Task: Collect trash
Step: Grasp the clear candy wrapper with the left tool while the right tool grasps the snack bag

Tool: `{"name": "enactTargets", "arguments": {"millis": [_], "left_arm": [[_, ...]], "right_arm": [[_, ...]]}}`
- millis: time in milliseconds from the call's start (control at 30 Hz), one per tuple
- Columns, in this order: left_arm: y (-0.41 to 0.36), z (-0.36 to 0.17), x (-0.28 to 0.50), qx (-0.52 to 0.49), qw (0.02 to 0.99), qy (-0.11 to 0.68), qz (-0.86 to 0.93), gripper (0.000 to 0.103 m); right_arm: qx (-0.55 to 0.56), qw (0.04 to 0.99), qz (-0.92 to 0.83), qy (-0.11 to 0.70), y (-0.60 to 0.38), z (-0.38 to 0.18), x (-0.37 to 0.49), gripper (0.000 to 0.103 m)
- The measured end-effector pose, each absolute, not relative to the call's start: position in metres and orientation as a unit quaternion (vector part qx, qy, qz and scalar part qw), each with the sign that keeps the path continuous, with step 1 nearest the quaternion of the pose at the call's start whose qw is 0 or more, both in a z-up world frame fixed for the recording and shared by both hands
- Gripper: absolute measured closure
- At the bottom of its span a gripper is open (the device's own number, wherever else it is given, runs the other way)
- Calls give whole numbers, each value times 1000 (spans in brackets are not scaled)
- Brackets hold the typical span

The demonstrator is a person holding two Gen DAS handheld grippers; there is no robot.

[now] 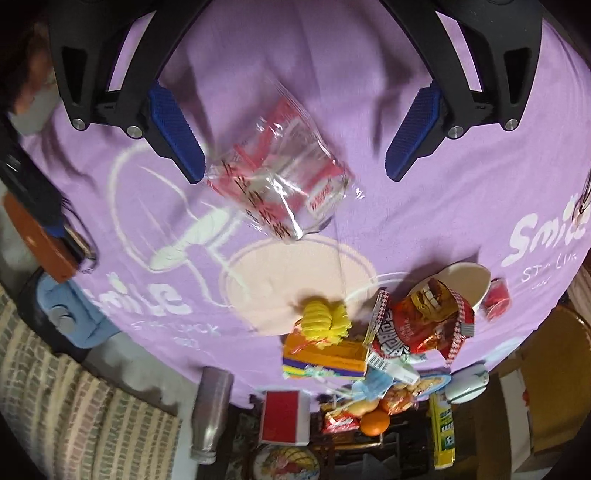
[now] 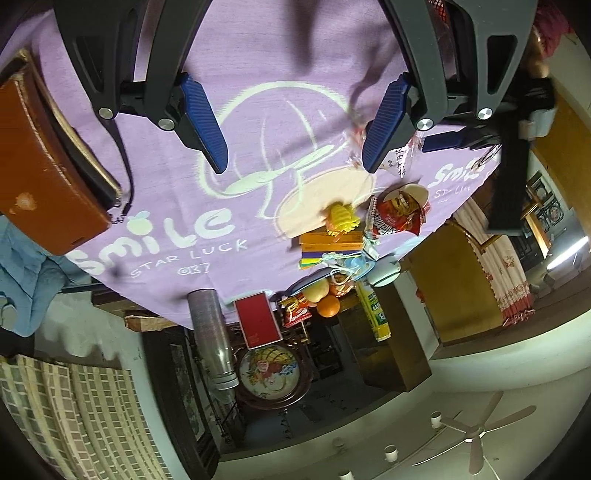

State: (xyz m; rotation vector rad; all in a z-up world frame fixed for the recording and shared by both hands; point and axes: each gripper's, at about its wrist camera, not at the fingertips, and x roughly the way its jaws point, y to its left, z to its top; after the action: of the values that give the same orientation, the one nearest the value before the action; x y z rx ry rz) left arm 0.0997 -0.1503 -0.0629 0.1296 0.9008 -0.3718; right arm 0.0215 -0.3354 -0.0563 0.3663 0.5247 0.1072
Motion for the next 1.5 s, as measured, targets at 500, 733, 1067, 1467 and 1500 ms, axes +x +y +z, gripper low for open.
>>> {"name": "enactTargets", "arguments": {"millis": [500, 733, 1067, 1467, 1500], "left_arm": [[13, -43, 76, -38, 923, 377, -62, 55], [50, -41, 74, -44, 934, 355, -21, 55], [70, -61, 90, -49, 929, 366, -17, 54], [79, -63, 99, -54, 929, 365, -26, 53], [79, -63, 99, -55, 929, 365, -26, 53]], "right_arm": [[147, 939, 112, 290, -281, -53, 47, 29], [90, 930, 171, 313, -213, -36, 92, 29], [37, 916, 189, 352, -135, -27, 175, 48], [30, 911, 154, 381, -109, -42, 238, 99], [47, 912, 155, 377, -117, -42, 235, 99]]}}
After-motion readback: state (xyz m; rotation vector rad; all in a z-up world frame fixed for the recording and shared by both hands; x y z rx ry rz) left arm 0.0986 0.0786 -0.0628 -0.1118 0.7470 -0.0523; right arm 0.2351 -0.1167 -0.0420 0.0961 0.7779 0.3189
